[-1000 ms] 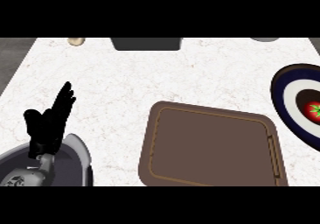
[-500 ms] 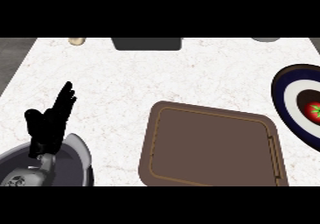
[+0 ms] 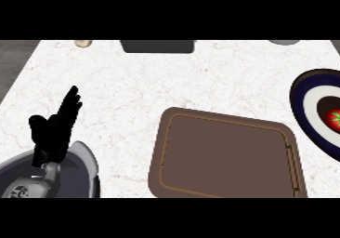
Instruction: Pick the tomato from the tray and place it in the plate
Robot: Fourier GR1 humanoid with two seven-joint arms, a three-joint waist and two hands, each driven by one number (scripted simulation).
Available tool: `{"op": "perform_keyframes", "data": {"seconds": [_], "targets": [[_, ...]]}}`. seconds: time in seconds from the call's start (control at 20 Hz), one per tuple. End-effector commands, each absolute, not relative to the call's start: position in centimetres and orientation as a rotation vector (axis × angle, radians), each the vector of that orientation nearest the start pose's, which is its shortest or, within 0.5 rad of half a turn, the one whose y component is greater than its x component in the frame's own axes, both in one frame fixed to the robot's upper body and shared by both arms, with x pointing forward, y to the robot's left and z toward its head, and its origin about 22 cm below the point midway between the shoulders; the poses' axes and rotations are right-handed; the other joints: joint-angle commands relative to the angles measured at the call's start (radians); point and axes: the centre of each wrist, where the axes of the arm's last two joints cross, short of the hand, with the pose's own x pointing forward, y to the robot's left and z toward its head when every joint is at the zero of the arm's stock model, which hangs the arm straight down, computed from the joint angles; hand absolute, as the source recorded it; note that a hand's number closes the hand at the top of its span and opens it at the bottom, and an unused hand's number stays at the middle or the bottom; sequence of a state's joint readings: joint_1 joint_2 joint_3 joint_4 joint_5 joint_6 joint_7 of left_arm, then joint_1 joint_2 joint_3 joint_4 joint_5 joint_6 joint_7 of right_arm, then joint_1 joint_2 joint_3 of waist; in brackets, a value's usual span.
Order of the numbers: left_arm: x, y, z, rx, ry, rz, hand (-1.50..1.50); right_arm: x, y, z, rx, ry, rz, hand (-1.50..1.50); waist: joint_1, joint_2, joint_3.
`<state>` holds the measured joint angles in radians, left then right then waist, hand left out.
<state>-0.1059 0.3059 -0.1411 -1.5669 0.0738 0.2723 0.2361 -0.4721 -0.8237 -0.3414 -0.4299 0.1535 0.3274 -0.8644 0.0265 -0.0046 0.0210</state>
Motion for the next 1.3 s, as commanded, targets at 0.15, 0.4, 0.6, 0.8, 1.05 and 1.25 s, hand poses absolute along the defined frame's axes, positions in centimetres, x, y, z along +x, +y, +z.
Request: {"op": "perform_keyframes", "data": {"seconds": [0.15, 0.4, 0.6, 0.8, 1.05, 1.25], "targets": [[25.0, 24.5, -0.7, 0.23, -1.285, -0.053, 0.0, 26.7, -53.6, 4.3, -0.457, -1.802, 0.41, -1.5, -0.008, 0.014, -0.019], [25.3, 24.7, -0.6, 0.22, -1.313, -0.051, 0.0, 25.8, -55.8, 6.5, -0.546, -1.792, 0.385, -1.5, 0.003, 0.021, -0.017], [25.2, 24.0, 0.4, 0.212, -1.293, -0.059, 0.0, 24.1, -56.6, 5.7, -0.547, -1.748, 0.408, -1.5, 0.009, 0.021, -0.014], [25.7, 23.6, 1.2, 0.225, -1.313, -0.05, 0.0, 24.5, -56.9, 6.6, -0.598, -1.769, 0.358, -1.5, 0.012, 0.022, -0.014], [25.3, 24.3, 0.8, 0.231, -1.309, -0.051, 0.0, 22.9, -58.2, 7.1, -0.627, -1.767, 0.318, -1.5, 0.013, 0.023, -0.013], [24.9, 23.6, 1.1, 0.216, -1.314, -0.065, 0.0, 22.1, -59.0, 7.8, -0.644, -1.78, 0.307, -1.5, 0.015, 0.022, -0.012]]}}
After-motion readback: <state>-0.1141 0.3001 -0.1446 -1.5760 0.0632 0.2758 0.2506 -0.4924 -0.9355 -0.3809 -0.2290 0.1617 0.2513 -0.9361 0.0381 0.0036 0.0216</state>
